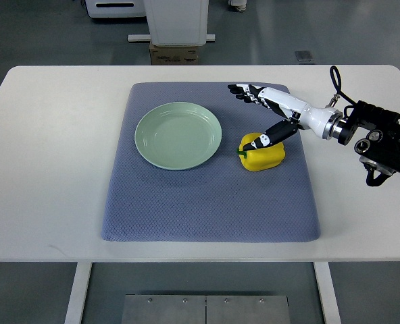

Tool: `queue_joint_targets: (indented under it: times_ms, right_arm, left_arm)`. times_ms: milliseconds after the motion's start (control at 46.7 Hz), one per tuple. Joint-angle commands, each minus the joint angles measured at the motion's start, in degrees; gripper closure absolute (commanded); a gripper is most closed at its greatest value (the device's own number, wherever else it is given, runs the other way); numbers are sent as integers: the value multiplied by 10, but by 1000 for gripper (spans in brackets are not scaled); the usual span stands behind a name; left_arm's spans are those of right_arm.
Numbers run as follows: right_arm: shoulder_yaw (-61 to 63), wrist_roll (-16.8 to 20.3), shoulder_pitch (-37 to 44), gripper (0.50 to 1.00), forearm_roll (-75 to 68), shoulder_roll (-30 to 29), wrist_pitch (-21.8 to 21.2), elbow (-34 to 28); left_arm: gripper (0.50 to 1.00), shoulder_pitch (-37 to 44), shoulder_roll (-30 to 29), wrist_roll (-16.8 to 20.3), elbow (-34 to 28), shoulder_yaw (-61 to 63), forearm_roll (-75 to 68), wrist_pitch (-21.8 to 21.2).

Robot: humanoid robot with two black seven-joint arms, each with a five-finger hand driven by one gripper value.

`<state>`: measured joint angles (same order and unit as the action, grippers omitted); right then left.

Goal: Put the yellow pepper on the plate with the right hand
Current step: 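Reach the right hand over the yellow pepper and lower fingers onto it, then close the right hand fingers around the yellow pepper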

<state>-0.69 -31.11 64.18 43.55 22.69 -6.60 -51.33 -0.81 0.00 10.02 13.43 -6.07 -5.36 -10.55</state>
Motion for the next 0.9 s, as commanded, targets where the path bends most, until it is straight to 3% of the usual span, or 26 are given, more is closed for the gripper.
queue_joint_targets:
  times_ms: [0, 642, 878]
  right_arm:
    - [-12, -1, 4, 500, 20, 0, 0, 0]
    - [-64, 8, 18, 505, 73, -8, 17, 11]
    - [-107, 8, 25, 538, 73, -10, 43, 20]
  left_arm:
    - [500, 0, 0, 0, -1, 0, 0, 0]
    - [500, 0, 0, 0, -1, 0, 0, 0]
    - [500, 0, 0, 0, 0, 0, 0, 0]
